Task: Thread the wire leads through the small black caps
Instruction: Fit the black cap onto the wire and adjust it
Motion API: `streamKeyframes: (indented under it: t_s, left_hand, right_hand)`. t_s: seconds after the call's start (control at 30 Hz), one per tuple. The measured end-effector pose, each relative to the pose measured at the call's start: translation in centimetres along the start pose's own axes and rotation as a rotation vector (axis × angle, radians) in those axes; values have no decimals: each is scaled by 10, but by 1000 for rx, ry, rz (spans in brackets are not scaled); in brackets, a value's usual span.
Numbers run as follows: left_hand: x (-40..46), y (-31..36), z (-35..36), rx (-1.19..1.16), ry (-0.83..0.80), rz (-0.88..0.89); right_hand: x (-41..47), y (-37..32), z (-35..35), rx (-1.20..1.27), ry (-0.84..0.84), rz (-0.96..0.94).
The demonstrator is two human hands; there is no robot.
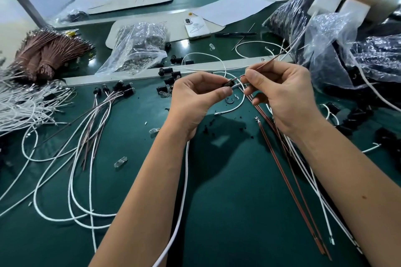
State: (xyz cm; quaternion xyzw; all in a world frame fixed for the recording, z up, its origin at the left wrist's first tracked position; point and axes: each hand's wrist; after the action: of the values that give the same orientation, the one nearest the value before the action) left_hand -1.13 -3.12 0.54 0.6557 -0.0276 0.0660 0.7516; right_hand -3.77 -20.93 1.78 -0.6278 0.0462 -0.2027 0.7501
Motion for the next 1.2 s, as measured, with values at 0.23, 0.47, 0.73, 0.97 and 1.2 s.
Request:
streamKeyframes:
  t_s: [0.23,0.47,0.73,0.97,1.2]
  left_hand:
    - [0,-2,0,-3,-2,5]
    - [1,-3,2,-2,-9,44]
    - [0,-1,3,-112,-2,6]
    - [-2,-3,6,-41,-6,46]
    - [-2,-2,7,-8,36,24]
  right_hand:
    - [0,2,0,-57,-20,-61]
    - [0,6,2,-37,-31,-59]
    - [3,12,3,171,-22,123]
    - [2,17,4,20,-23,36]
    - [2,14,5,15,-54,46]
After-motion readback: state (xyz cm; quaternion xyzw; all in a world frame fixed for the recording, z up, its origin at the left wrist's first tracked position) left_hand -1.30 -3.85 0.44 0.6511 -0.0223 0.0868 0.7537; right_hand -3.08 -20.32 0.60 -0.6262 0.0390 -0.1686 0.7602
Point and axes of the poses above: each hand's wrist, its own x-axis towards the middle knuckle, its own z-axis out of the palm, y = z × x, and after that the axes turned 12 degrees about y, right-handed
